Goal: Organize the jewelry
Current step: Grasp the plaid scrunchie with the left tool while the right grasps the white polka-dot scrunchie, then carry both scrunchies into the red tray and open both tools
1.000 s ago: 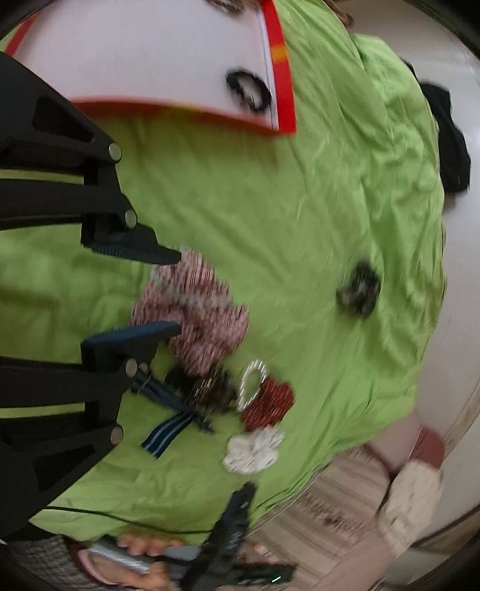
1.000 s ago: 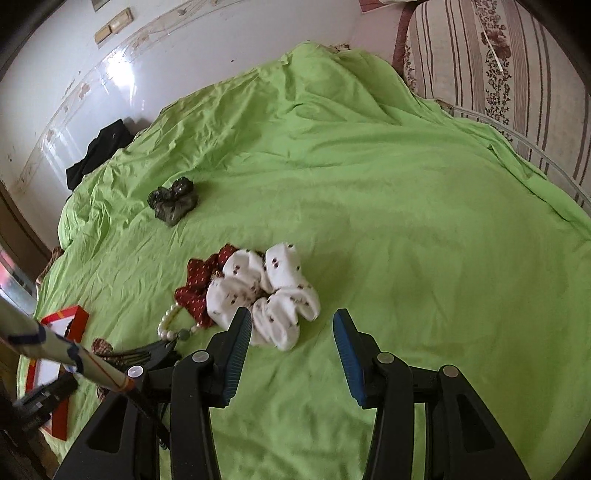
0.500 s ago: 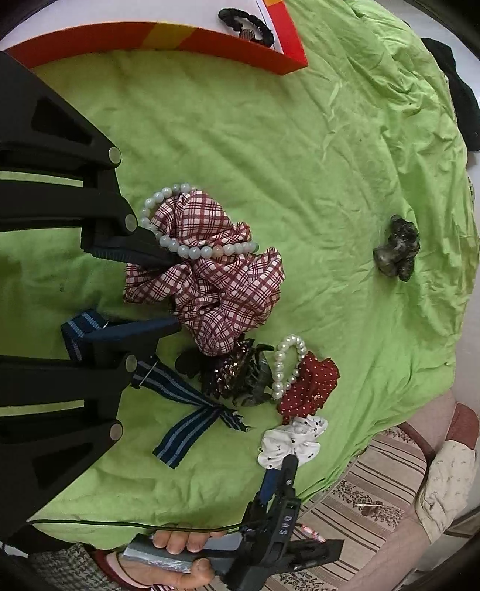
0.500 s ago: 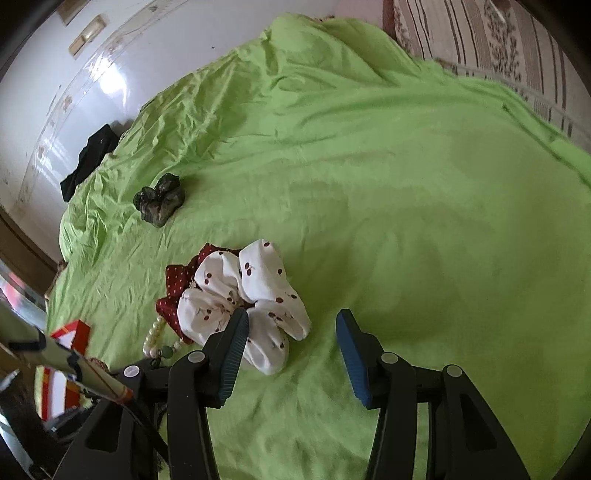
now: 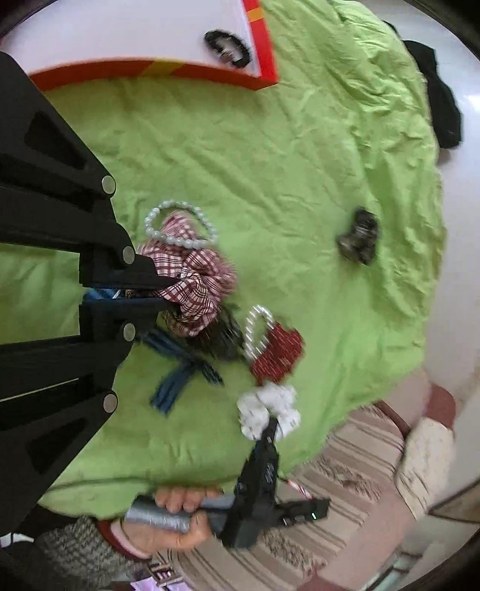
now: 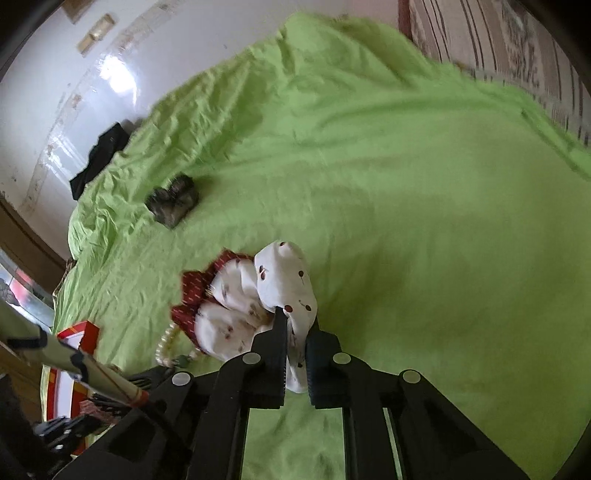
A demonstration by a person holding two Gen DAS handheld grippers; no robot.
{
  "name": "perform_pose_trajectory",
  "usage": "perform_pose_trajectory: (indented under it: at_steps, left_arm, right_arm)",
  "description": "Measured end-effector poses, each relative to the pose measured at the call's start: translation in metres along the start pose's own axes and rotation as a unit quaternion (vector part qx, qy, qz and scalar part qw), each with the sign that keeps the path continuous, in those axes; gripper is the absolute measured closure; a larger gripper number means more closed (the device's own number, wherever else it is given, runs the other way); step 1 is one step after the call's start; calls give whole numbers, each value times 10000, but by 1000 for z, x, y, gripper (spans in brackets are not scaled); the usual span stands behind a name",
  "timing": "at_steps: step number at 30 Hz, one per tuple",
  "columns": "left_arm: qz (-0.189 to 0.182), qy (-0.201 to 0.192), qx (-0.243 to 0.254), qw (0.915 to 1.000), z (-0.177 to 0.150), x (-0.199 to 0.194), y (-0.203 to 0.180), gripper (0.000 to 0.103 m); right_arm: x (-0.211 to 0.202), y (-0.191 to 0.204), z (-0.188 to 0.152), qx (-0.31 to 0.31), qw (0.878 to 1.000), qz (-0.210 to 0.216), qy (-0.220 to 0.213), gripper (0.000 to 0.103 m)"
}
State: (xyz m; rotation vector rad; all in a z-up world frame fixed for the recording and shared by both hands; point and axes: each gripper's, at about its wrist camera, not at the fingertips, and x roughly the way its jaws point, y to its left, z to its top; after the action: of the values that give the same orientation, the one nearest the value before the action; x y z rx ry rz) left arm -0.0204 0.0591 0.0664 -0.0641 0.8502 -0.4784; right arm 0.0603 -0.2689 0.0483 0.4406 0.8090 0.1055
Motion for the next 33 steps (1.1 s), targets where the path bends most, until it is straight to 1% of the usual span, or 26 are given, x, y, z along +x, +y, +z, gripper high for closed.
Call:
perform_pose_trajectory:
  at_steps: [3, 5, 8, 9, 10, 11, 13, 14, 15, 16, 18, 21, 24, 26, 29, 33]
  left_arm:
    - [-249, -301, -55, 9992, 4, -31, -1, 100]
    - [-474, -481, -180, 9976, 7, -51, 3, 100]
    - [-878, -728, -370, 9928, 12, -80, 11, 100]
    - [-1158, -811, -458, 9889, 13, -89, 15, 100]
    - [-1485, -815, -544, 9840, 14, -95, 18, 100]
    - [-1964, -774, -703, 9749, 15, -100, 25, 100]
    - [-2410, -702, -866, 9641, 16, -103, 30, 100]
    - [-2693, -591, -1036, 9556, 15, -100, 35, 100]
    - [-2755, -565, -1139, 9528, 14, -99, 37, 100]
    - [-2723, -549, -1173, 9534, 14, -98, 39, 100]
    - [-2492, -574, -1171, 9596, 14, -98, 41, 100]
    - [-2294, -686, -1200, 9635, 14, -105, 47, 100]
    - [-1999, -795, -1208, 9691, 13, -113, 58, 100]
    - [-1691, -858, -1219, 9743, 12, -119, 67, 100]
    - [-1231, -958, -1309, 9791, 10, -131, 85, 100]
    - [-398, -1084, -1479, 9822, 3, -149, 118, 100]
  right_arm:
    - [-22, 11, 0, -124, 9995, 18, -288, 94]
    - [-36, 17, -1, -203, 9987, -13, -468, 94]
    - [-55, 25, -5, -265, 9973, -41, -691, 94]
    - [-59, 27, -5, -280, 9969, -36, -736, 94]
    - [-64, 29, -6, -276, 9967, 27, -758, 94]
    - [-66, 30, -6, -223, 9969, 177, -738, 94]
    - [-68, 31, -8, -78, 9970, 406, -660, 94]
    - [-68, 30, -10, -56, 9970, 425, -648, 94]
    - [-67, 32, -12, -69, 9973, 397, -614, 94]
    - [-65, 34, -13, -102, 9976, 352, -585, 94]
    - [-63, 37, -16, -153, 9979, 316, -542, 94]
    - [-66, 44, -19, -250, 9976, 315, -564, 94]
    - [-69, 51, -24, -314, 9971, 368, -581, 94]
    - [-68, 57, -27, -298, 9970, 449, -559, 94]
    - [-66, 74, -34, -319, 9969, 564, -453, 94]
    - [-64, 110, -43, -576, 9951, 719, -345, 94]
